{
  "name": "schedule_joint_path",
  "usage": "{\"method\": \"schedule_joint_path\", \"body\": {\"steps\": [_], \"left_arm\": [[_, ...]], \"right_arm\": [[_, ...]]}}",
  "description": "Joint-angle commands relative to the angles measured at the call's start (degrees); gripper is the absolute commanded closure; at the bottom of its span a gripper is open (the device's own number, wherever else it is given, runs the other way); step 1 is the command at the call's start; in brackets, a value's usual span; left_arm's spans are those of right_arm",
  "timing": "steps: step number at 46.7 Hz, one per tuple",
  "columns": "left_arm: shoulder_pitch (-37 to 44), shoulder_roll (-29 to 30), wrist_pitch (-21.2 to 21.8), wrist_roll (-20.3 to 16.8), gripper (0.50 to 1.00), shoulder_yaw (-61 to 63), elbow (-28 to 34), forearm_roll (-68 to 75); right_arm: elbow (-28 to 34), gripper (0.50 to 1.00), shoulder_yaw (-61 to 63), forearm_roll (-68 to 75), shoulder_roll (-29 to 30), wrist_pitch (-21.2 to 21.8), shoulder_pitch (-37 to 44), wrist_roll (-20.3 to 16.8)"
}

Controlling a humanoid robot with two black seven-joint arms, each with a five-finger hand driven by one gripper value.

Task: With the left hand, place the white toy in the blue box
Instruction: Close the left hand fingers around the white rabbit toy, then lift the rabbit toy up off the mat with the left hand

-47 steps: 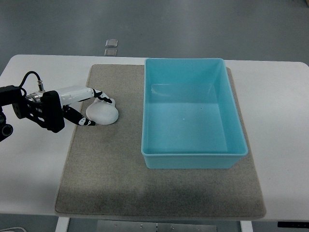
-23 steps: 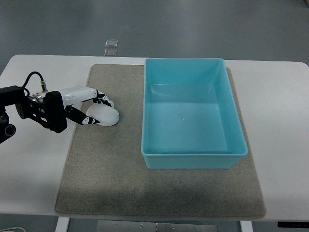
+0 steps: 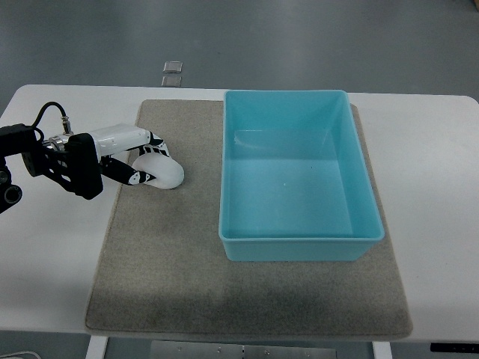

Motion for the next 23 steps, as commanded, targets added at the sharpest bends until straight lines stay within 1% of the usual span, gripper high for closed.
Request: {"method": "schedule_joint_path", "body": {"steps": [1, 15, 23], "left_arm": [[-0.70, 1.29, -0.24, 0.00, 1.000, -0.15, -0.09, -0.15], [-4.39, 4.46, 0.46, -0.09, 1.000, -1.11, -0.89, -0.59], [-7.91, 4.63, 0.73, -0.44, 1.000, -3.31, -0.89, -0.77]], "right_arm": [[0.02, 0.564, 0.00, 0.00, 0.00, 0.00, -0.02, 0.00], [0.02, 0.564, 0.00, 0.00, 0.00, 0.00, -0.02, 0.00], [0.02, 0.564, 0.00, 0.00, 0.00, 0.00, -0.02, 0.00]]}}
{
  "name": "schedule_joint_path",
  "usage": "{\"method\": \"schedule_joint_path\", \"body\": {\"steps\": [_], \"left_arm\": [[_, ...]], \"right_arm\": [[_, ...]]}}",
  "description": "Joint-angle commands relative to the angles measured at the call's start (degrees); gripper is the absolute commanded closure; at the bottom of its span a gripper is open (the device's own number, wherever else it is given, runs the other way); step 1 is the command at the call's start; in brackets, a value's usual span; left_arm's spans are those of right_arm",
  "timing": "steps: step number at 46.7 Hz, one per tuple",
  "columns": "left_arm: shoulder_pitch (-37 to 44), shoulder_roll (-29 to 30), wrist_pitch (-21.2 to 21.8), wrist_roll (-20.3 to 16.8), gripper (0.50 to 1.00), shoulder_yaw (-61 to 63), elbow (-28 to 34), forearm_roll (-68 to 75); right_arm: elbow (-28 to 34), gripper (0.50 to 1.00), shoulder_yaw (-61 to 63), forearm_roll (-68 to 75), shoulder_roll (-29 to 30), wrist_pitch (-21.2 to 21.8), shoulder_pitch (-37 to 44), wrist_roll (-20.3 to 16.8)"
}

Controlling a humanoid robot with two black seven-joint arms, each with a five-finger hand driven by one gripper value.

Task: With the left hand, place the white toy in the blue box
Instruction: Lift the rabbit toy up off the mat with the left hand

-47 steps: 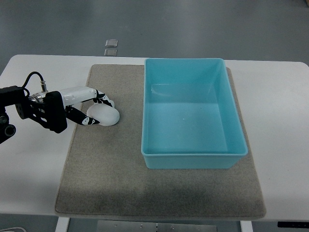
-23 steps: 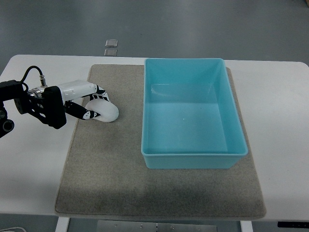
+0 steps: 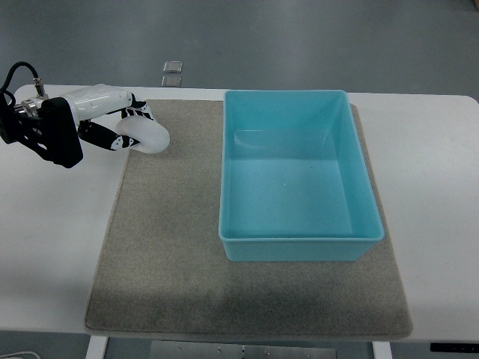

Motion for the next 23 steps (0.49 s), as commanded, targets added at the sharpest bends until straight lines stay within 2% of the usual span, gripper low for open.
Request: {"method": "schedule_joint_path", "body": {"steps": [1, 15, 23], "left_arm": [[-2.32, 0.08, 0.02, -0.04, 1.000, -1.55, -0.08, -0.34], [-11.20, -1.49, -0.86, -0.04, 1.000, -1.74, -0.61, -0.61], [-13.31, -6.67, -0.95, -0.04, 1.000, -1.03, -1.22, -0.61]], "right_arm": [[0.00, 0.564, 0.00, 0.00, 0.00, 0.00, 0.00, 0.00], [0.00, 0.564, 0.00, 0.00, 0.00, 0.00, 0.08, 0.00], [0.00, 0.564, 0.00, 0.00, 0.00, 0.00, 0.00, 0.00]]}}
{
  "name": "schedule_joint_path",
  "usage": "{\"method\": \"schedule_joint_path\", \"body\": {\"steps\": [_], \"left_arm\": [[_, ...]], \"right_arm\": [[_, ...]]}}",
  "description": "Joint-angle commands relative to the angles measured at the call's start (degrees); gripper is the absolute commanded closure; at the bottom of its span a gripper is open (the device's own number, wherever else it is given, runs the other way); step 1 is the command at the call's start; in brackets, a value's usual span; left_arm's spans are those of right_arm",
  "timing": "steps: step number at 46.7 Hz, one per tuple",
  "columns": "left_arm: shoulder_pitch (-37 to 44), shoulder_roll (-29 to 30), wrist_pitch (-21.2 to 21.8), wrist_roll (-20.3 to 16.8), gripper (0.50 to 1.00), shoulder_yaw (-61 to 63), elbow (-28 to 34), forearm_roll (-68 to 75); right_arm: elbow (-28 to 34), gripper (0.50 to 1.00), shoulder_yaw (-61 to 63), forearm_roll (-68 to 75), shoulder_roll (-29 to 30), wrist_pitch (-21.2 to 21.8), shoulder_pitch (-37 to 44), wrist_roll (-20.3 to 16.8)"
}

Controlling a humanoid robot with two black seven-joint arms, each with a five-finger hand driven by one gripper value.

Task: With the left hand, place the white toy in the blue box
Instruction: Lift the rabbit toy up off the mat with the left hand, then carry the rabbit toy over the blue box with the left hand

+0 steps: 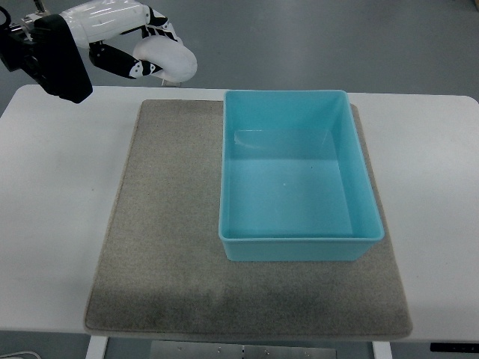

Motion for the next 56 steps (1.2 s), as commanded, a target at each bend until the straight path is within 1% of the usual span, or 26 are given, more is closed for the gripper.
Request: {"method": "schedule_joint_path", "body": {"steps": [1, 8, 14, 23, 32, 43, 53, 54, 55, 56], "left_arm": [[-0.63, -3.33, -0.05, 0.01, 1.000, 0.19, -0.04, 0.09], [-2.30, -8.43, 0.04, 0.18, 1.000, 3.96, 0.05, 0.18], [-3.26, -11.24, 0.12, 0.36, 1.000, 7.57, 0.66, 0.18], [-2.91, -15.11, 0.13, 0.44, 1.000, 8.62, 2.59, 0.70], [-2.56, -17.40, 0.39, 0.53, 1.000, 11.00, 5.14, 0.88], [-1.51, -20.39, 0.65, 0.62, 1.000, 12.67, 6.55, 0.88], [-1.42, -21.36, 0.74, 0.62, 0.999, 12.76, 6.99, 0.88], [-1.42, -21.36, 0.74, 0.62, 0.975, 12.76, 6.99, 0.79], [-1.33, -21.44, 0.74, 0.62, 0.941, 12.85, 6.99, 0.79], [-1.24, -21.44, 0.74, 0.62, 0.890, 13.02, 6.99, 0.79]], "right_arm": [[0.00, 0.564, 0.00, 0.00, 0.00, 0.00, 0.00, 0.00], [0.00, 0.564, 0.00, 0.00, 0.00, 0.00, 0.00, 0.00], [0.00, 0.564, 0.00, 0.00, 0.00, 0.00, 0.00, 0.00], [0.00, 0.564, 0.00, 0.00, 0.00, 0.00, 0.00, 0.00], [0.00, 0.564, 0.00, 0.00, 0.00, 0.00, 0.00, 0.00], [0.00, 0.564, 0.00, 0.00, 0.00, 0.00, 0.00, 0.00], [0.00, 0.564, 0.00, 0.00, 0.00, -0.09, 0.09, 0.00], [0.00, 0.564, 0.00, 0.00, 0.00, 0.00, 0.00, 0.00], [0.00, 0.564, 0.00, 0.00, 0.00, 0.00, 0.00, 0.00], [0.00, 0.564, 0.00, 0.00, 0.00, 0.00, 0.00, 0.00]]}}
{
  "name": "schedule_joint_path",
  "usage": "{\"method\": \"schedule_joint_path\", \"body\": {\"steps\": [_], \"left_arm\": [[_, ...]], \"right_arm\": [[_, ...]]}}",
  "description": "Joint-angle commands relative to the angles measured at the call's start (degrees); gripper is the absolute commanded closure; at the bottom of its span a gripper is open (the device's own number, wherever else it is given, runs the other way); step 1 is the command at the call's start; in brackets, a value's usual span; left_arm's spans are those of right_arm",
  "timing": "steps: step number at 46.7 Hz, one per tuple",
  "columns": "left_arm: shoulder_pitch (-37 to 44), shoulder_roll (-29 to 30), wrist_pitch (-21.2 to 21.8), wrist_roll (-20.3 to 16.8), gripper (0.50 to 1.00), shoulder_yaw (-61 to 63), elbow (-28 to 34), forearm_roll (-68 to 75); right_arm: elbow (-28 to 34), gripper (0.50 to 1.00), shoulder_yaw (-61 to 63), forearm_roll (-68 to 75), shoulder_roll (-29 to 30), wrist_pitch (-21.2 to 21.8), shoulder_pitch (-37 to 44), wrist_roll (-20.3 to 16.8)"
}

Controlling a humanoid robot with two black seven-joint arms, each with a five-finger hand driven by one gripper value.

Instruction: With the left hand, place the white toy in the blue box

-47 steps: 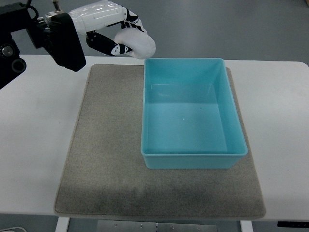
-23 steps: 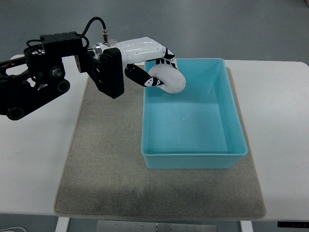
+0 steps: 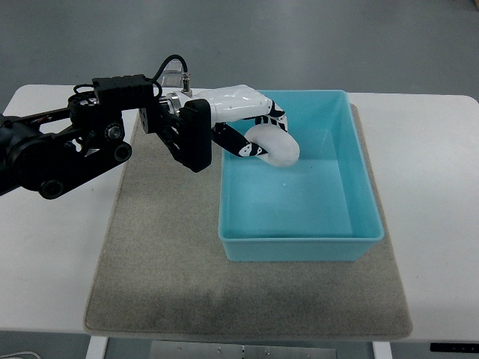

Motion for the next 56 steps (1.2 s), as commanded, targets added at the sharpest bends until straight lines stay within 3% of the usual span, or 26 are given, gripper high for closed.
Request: {"method": "schedule_joint_path", "body": {"steps": [1, 2, 3, 5, 9, 11, 14, 20, 37, 56], "left_arm": [[0.36, -0.13, 0.00, 0.00, 0.822, 0.34, -0.08, -0.08], [0.53, -0.21, 0.00, 0.00, 0.761, 0.52, -0.08, -0.17], [0.62, -0.22, 0.09, 0.00, 0.735, 0.61, -0.08, -0.26], [0.80, -0.22, 0.00, 0.00, 0.718, 0.61, -0.17, -0.43], [0.80, -0.39, 0.00, 0.00, 0.617, 0.61, -0.17, -1.05], [0.80, -0.39, 0.09, 0.00, 0.609, 0.61, -0.17, -1.14], [0.89, -0.30, 0.27, 0.00, 0.529, 0.52, -0.17, -1.31], [0.71, -0.22, 0.27, 0.00, 0.506, 0.17, -0.17, -5.69], [0.45, 1.72, 0.09, 0.00, 0.506, -0.45, 0.62, -29.52], [0.53, 2.60, -0.70, -0.09, 0.506, -1.85, 9.94, -50.61]], "right_arm": [[0.00, 0.564, 0.00, 0.00, 0.00, 0.01, -0.01, 0.00], [0.00, 0.564, 0.00, 0.00, 0.00, 0.01, -0.01, 0.00], [0.00, 0.564, 0.00, 0.00, 0.00, 0.01, -0.01, 0.00], [0.00, 0.564, 0.00, 0.00, 0.00, 0.01, -0.01, 0.00], [0.00, 0.564, 0.00, 0.00, 0.00, 0.01, -0.01, 0.00], [0.00, 0.564, 0.00, 0.00, 0.00, 0.01, -0.01, 0.00], [0.00, 0.564, 0.00, 0.00, 0.00, 0.01, -0.01, 0.00], [0.00, 0.564, 0.00, 0.00, 0.00, 0.01, -0.01, 0.00], [0.00, 0.564, 0.00, 0.00, 0.00, 0.01, -0.01, 0.00], [0.00, 0.564, 0.00, 0.00, 0.00, 0.01, -0.01, 0.00]]}}
